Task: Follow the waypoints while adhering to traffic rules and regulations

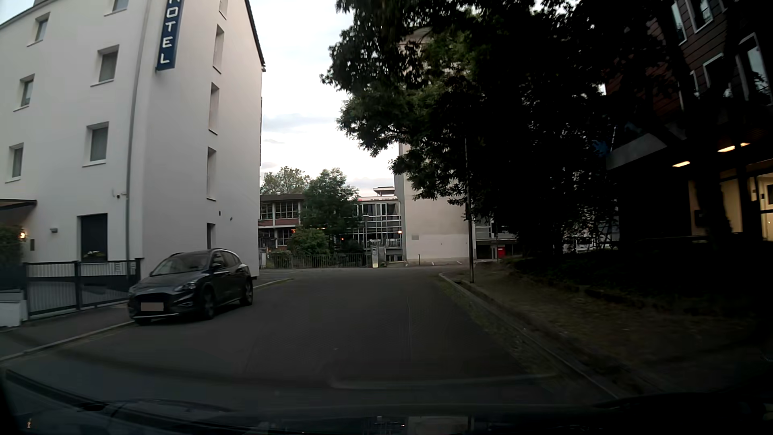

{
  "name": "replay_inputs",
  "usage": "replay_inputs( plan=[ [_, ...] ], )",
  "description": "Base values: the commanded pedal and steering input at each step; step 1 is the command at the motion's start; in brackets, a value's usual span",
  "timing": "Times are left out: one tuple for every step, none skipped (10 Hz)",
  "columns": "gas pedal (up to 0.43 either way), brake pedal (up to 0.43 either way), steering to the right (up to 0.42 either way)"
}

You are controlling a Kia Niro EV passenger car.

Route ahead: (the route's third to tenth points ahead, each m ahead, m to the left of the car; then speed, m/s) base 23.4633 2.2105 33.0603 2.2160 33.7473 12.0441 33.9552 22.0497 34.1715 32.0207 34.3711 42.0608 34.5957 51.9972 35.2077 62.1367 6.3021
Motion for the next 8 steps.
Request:
replay_inputs(
  plan=[
    [0.047,0.000,0.002],
    [0.047,0.000,0.002],
    [0.047,0.000,0.002],
    [0.047,0.000,0.000],
    [0.047,0.000,-0.002],
    [0.047,0.000,-0.002],
    [0.047,0.000,-0.003],
    [0.047,0.000,-0.003]
  ],
)
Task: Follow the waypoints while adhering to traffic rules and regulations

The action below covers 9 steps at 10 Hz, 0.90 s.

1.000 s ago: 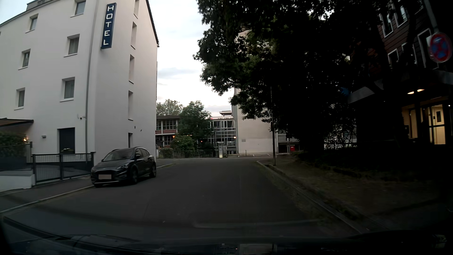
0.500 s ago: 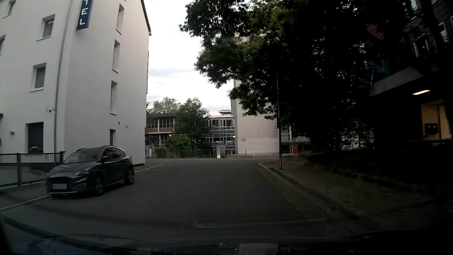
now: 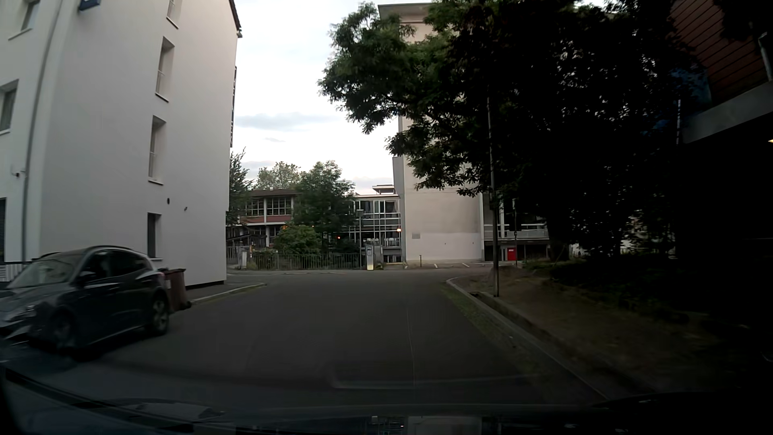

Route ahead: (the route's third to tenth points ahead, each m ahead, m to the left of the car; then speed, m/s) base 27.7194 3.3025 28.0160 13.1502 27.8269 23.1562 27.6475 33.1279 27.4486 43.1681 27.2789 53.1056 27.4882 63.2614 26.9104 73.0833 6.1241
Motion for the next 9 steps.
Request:
replay_inputs(
  plan=[
    [0.039,0.000,-0.004],
    [0.000,0.000,-0.005],
    [0.000,0.000,-0.005],
    [0.000,0.000,-0.003],
    [0.000,0.000,-0.003],
    [0.000,0.000,-0.005],
    [0.000,0.000,-0.005],
    [0.000,0.000,-0.004],
    [0.000,0.006,0.000]
  ],
)
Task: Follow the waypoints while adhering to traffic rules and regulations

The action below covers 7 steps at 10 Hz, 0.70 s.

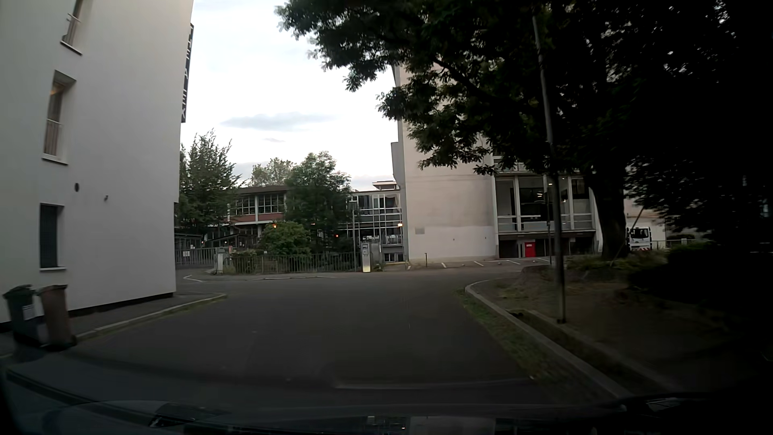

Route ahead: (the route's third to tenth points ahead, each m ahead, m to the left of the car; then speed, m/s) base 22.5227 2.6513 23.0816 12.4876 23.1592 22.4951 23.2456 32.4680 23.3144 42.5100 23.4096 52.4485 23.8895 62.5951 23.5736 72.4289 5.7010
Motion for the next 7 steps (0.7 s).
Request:
replay_inputs(
  plan=[
    [0.000,0.024,0.000],
    [0.000,0.049,0.000],
    [0.000,0.061,0.000],
    [0.000,0.073,0.000],
    [0.000,0.085,0.000],
    [0.000,0.091,0.000],
    [0.000,0.110,0.002]
  ],
)
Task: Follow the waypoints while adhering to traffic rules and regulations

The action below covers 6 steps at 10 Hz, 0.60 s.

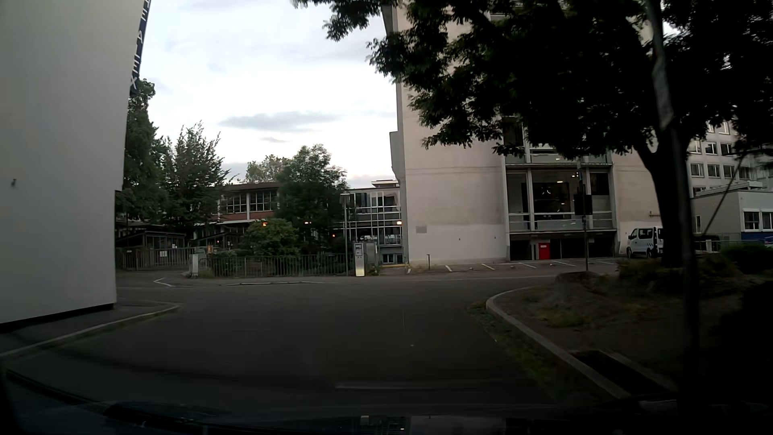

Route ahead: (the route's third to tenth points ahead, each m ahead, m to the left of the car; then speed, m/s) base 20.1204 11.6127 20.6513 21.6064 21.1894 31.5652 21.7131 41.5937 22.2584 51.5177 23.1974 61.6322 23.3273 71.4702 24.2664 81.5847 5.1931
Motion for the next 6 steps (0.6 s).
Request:
replay_inputs(
  plan=[
    [0.000,0.116,0.004],
    [0.000,0.116,0.004],
    [0.000,0.116,-0.002],
    [0.000,0.104,-0.006],
    [0.000,0.104,-0.004],
    [0.000,0.110,0.004]
  ],
)
